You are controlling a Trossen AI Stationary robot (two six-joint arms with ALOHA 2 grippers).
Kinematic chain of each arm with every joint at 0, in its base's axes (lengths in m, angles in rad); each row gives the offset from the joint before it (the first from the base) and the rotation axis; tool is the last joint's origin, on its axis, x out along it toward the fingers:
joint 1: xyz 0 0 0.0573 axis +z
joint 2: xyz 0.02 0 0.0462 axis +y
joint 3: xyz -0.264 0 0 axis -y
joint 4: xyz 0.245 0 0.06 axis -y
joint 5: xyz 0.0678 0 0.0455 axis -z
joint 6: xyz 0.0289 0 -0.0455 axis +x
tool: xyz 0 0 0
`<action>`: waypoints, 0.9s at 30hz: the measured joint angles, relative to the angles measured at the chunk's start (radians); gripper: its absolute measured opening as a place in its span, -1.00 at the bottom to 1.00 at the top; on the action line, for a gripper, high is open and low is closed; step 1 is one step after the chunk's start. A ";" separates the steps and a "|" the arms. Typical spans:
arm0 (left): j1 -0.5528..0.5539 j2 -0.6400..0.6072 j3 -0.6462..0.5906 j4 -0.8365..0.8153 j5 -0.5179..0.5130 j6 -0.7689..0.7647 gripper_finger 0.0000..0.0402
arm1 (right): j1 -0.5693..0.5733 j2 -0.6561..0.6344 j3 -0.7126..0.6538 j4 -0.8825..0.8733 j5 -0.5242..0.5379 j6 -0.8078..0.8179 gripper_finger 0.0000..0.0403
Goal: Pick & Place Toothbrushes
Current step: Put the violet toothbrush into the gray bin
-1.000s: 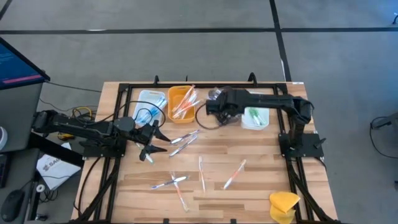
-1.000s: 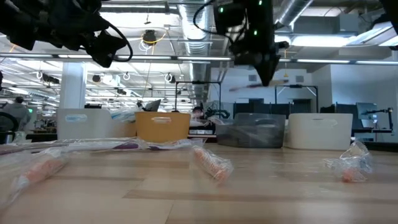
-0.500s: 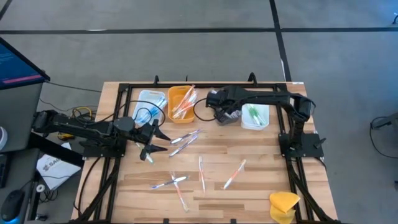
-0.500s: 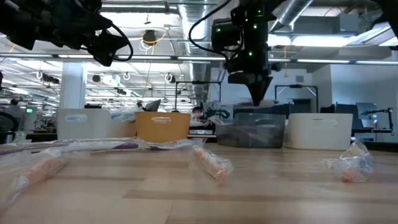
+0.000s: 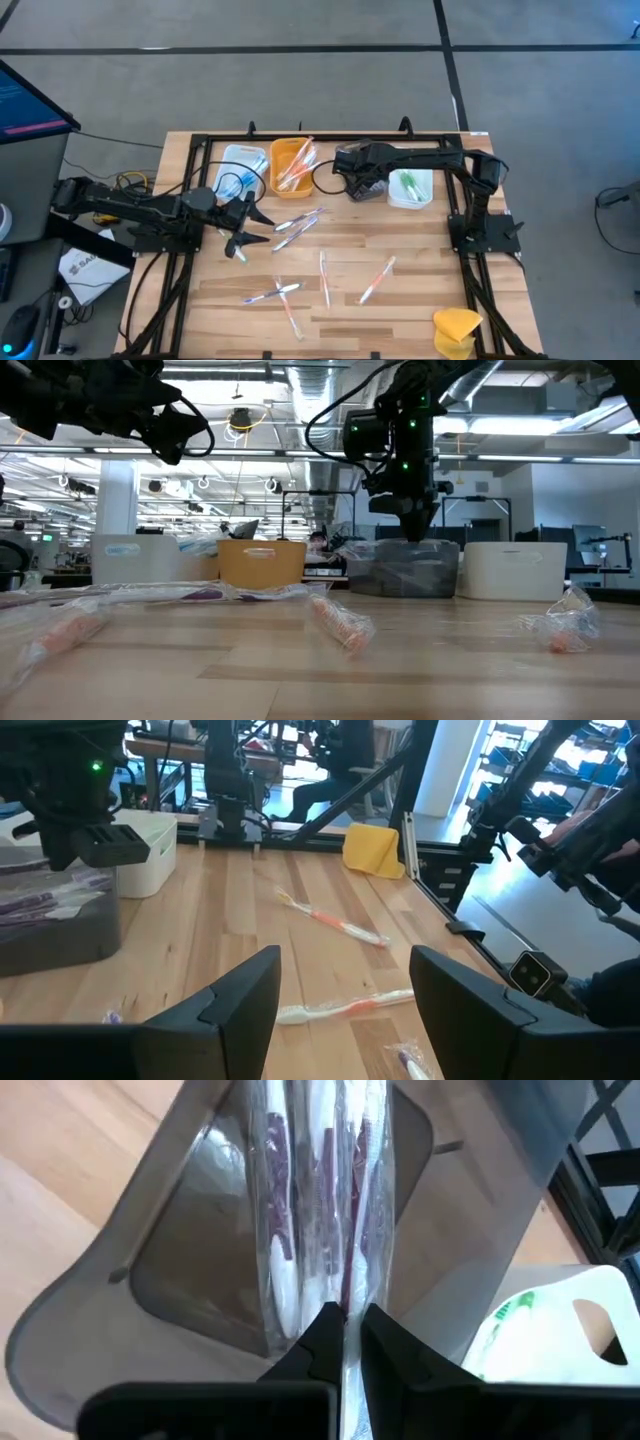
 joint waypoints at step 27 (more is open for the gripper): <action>0.000 0.000 0.000 0.009 0.001 0.000 0.09 | -0.021 0.000 0.037 -0.032 -0.025 -0.007 -0.13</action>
